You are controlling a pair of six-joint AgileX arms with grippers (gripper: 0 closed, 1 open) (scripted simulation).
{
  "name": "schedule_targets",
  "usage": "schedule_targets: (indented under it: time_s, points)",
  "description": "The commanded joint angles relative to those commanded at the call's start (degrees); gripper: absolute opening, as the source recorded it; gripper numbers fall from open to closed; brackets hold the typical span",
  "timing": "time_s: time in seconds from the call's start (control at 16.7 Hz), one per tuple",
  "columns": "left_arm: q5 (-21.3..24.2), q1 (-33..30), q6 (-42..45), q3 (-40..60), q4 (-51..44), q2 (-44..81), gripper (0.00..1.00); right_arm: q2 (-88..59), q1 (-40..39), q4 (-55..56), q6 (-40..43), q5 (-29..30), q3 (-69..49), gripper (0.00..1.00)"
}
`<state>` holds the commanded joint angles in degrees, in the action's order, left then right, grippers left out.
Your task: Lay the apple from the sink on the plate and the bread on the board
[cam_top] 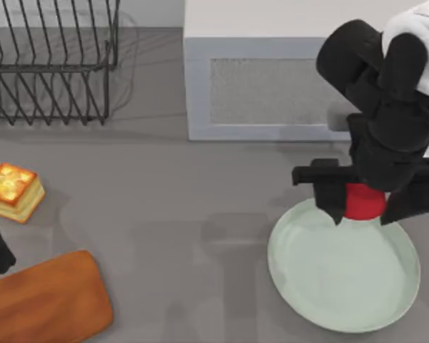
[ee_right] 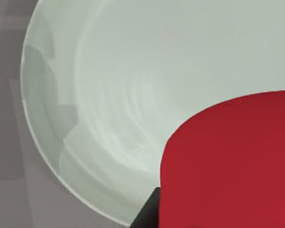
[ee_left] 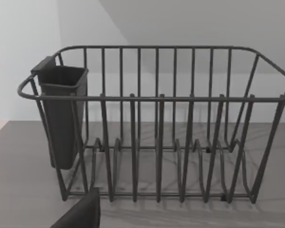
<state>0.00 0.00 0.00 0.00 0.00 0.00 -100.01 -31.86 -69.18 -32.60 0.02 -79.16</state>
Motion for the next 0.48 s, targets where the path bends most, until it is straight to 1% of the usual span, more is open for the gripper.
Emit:
schedule_targets:
  time_s: [0.24,0.48]
  points:
    - [0.0,0.0,0.0,0.0,0.0,0.0,1.0,0.02,-0.12,-0.01,-0.11,0.0,-0.04,0.0]
    - [0.0,0.0,0.0,0.0,0.0,0.0,1.0,0.02,-0.12,-0.01,-0.11,0.0,-0.04,0.3]
